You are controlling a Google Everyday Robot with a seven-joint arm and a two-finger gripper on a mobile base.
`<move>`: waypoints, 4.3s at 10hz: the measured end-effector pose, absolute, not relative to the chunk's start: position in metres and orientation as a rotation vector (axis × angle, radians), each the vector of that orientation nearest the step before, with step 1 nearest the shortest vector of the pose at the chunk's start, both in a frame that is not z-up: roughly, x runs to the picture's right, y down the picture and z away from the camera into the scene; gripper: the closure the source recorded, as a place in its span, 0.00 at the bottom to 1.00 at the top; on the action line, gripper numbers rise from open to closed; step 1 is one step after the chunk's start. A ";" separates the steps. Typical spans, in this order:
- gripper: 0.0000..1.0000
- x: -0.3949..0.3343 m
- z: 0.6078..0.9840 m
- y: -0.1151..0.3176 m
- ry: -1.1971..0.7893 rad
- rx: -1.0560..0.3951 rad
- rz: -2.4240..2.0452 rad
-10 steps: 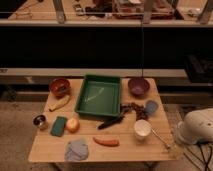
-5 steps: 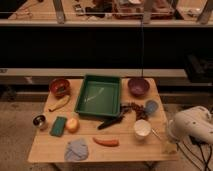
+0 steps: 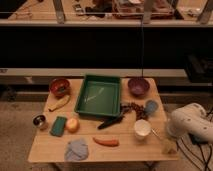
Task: Place fork in table surface
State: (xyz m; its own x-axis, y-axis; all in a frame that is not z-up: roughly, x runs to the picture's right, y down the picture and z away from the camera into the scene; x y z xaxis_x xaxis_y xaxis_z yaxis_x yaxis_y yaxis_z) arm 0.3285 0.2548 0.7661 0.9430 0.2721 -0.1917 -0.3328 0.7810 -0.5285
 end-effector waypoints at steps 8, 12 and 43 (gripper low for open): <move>0.21 0.323 0.793 0.276 0.120 -0.639 0.327; 0.59 0.323 0.797 0.280 0.105 -0.710 0.329; 0.85 0.344 0.691 0.184 -0.118 -0.634 0.423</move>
